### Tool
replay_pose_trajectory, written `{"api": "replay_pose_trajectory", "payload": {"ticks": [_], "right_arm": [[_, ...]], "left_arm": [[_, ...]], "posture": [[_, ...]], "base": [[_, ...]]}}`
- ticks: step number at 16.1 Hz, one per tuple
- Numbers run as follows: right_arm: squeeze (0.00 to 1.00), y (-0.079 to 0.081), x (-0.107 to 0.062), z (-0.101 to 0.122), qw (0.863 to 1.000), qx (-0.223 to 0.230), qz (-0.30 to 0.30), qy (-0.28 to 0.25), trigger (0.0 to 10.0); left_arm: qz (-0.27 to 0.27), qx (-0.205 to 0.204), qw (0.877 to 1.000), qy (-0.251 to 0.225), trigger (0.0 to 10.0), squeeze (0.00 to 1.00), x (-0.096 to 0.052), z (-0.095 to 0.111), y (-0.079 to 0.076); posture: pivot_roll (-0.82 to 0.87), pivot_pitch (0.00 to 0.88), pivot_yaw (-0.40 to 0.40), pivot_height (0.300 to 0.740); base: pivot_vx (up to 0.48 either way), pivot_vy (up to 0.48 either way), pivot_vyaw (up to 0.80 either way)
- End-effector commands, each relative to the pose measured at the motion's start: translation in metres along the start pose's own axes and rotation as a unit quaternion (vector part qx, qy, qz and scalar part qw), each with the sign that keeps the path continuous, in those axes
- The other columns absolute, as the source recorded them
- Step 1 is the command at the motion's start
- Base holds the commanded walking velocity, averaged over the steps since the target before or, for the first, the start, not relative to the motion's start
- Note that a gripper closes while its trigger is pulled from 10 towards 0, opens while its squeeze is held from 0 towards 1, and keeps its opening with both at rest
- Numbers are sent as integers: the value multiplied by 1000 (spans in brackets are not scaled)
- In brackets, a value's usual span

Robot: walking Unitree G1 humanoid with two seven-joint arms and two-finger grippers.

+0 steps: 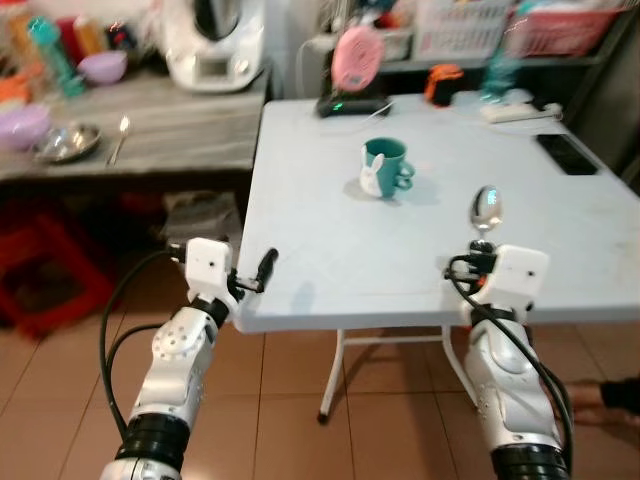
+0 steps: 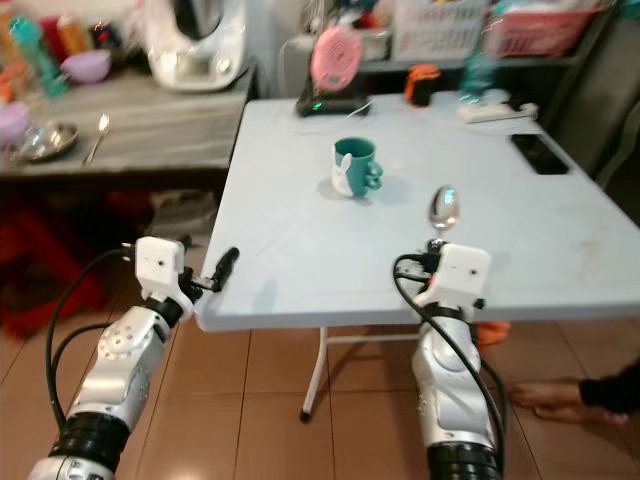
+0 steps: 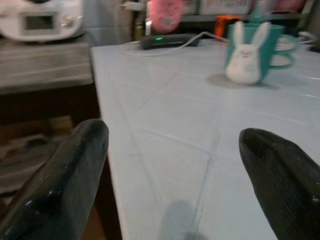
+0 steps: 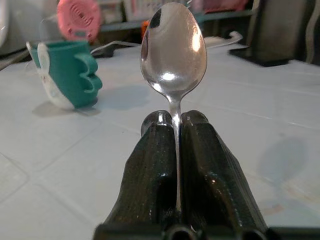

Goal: Setting the table

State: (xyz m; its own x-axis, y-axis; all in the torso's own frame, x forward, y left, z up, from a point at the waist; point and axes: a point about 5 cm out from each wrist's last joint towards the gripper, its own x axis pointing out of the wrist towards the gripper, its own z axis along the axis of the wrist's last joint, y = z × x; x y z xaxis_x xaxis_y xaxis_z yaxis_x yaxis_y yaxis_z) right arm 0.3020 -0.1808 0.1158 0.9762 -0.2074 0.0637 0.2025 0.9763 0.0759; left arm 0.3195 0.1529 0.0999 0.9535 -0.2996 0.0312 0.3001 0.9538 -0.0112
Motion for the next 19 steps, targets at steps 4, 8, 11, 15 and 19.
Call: {"api": "replay_pose_trajectory", "payload": {"ticks": [4, 8, 11, 15, 19], "right_arm": [[0, 10, 2, 4, 1000, 7, 13, -9, 10000], [0, 10, 2, 4, 1000, 7, 13, -9, 10000], [0, 10, 2, 4, 1000, 7, 13, -9, 10000], [0, 10, 2, 4, 1000, 7, 13, -9, 10000], [0, 17, 5, 6, 1000, -1, 26, -15, 10000]], "left_arm": [[10, 6, 1000, -1, 10000, 0, -1, 1, 9], [9, 7, 1000, -2, 10000, 0, -1, 1, 9], [9, 7, 1000, -2, 10000, 0, -1, 1, 9], [9, 7, 1000, -3, 10000, 0, -1, 1, 9], [3, 4, 1000, -5, 10000, 0, 5, 2, 2]], "posture": [[-69, 0, 37, 740], [-69, 0, 37, 740], [-69, 0, 37, 740], [-69, 0, 37, 740], [-71, 0, 46, 740]], "base": [[0, 461, -469], [0, 461, -469], [0, 461, -469], [0, 461, -469], [0, 480, 150]]}}
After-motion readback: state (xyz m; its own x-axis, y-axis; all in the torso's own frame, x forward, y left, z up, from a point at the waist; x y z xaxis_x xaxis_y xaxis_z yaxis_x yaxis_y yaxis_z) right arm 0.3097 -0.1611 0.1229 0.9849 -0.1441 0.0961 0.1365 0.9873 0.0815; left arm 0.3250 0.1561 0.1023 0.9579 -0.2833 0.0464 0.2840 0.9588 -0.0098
